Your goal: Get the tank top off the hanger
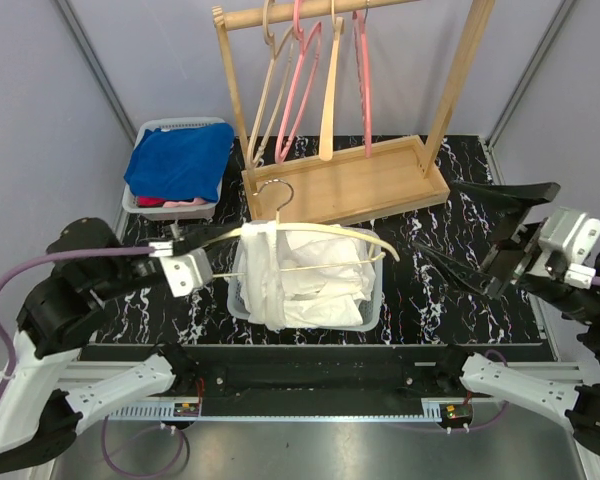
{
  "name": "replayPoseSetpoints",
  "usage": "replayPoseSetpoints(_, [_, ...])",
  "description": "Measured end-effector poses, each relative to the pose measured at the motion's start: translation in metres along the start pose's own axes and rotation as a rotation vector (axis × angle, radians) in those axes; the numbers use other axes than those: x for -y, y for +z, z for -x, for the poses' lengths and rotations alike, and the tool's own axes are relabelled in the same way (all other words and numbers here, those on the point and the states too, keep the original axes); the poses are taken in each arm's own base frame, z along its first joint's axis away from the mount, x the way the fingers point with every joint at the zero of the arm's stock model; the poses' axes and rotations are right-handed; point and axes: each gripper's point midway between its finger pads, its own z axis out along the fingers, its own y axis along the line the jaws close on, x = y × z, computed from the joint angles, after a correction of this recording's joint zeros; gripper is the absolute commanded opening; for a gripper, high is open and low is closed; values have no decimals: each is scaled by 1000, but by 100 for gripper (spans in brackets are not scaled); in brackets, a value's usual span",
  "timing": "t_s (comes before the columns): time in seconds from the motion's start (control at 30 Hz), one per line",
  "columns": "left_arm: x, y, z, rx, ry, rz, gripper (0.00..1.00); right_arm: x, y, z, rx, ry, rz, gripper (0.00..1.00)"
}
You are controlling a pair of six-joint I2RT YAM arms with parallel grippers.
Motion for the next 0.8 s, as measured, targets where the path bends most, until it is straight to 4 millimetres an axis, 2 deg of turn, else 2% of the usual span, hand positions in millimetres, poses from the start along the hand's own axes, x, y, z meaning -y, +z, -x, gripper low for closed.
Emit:
replayPoseSetpoints(0.07, [6,12,-4,-1,19,-54,0,-7,11,7,0,-5,60,100])
replayPoseSetpoints(0.13, [9,22,-7,-1,53,-94,0,-19,28,-3,-45,0,134,99])
replayPoseSetpoints(0.2, [11,29,-11,-3,91,-124,0,-37,50,-31,-136,19,223,99])
replayPoseSetpoints(0.27, [12,34,-14,-6,132,-144,0,-52,62,-56,-218,42,289,98])
replayPoseSetpoints(0.37, [10,32,-11,1,185,-147,0,-72,75,-91,-338,83,372,98])
replayPoseSetpoints(0.43, [5,30,-4,17,208,-134,0,-80,76,-106,-393,101,406,98])
replayPoseSetpoints(0.53, [-2,27,6,49,234,-99,0,-86,71,-109,-415,118,438,95])
replayPoseSetpoints(0.8, [-12,13,26,107,258,-35,0,-88,69,-82,-338,123,477,85])
